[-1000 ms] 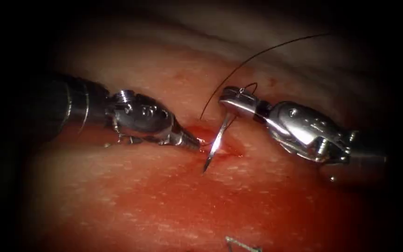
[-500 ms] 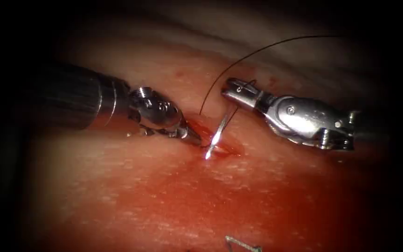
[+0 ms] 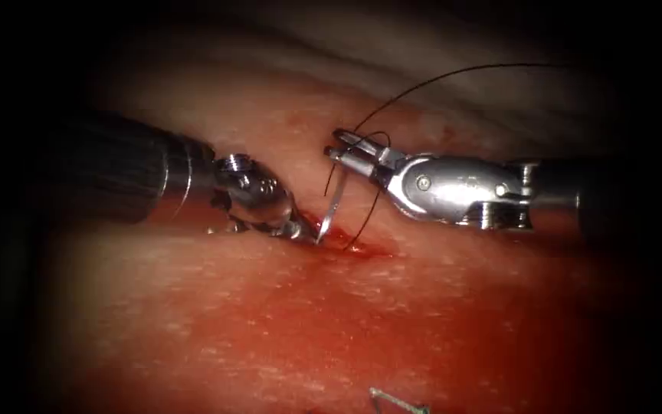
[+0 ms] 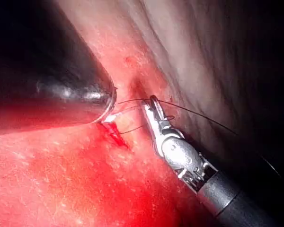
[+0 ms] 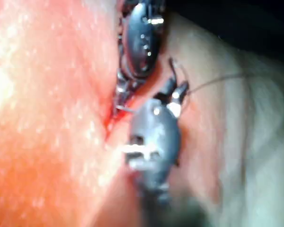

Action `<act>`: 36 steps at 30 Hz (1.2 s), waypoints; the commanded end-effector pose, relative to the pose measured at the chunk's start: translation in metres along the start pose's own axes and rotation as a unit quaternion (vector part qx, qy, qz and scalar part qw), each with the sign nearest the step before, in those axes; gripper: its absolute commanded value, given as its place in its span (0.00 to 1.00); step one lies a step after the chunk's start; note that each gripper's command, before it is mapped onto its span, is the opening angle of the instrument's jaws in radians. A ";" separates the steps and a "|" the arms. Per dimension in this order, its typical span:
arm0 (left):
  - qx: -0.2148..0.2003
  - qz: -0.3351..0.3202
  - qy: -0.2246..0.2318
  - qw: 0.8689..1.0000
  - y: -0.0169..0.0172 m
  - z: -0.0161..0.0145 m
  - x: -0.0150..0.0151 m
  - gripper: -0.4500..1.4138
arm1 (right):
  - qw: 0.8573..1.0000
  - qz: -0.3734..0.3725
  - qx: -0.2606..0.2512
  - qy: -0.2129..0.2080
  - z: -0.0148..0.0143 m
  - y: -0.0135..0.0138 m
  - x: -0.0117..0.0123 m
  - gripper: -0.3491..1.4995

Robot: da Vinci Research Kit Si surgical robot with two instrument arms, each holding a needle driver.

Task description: Wound Closure

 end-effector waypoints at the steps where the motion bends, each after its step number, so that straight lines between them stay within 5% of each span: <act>1: -0.002 0.000 0.000 1.000 0.0000 0.0009 0.0000 0.05 | 1.000 -0.003 0.001 0.000 0.0008 -0.0004 -0.0004 0.00; 20: 0.002 0.006 -0.005 1.000 0.0048 -0.0033 -0.0020 0.05 | 0.999 -0.031 0.019 -0.008 0.0011 -0.0020 -0.0005 0.00; 36: 0.008 0.017 -0.004 1.000 0.0086 -0.0012 0.0003 0.05 | 0.998 0.053 0.030 -0.012 0.0006 -0.0019 -0.0009 0.00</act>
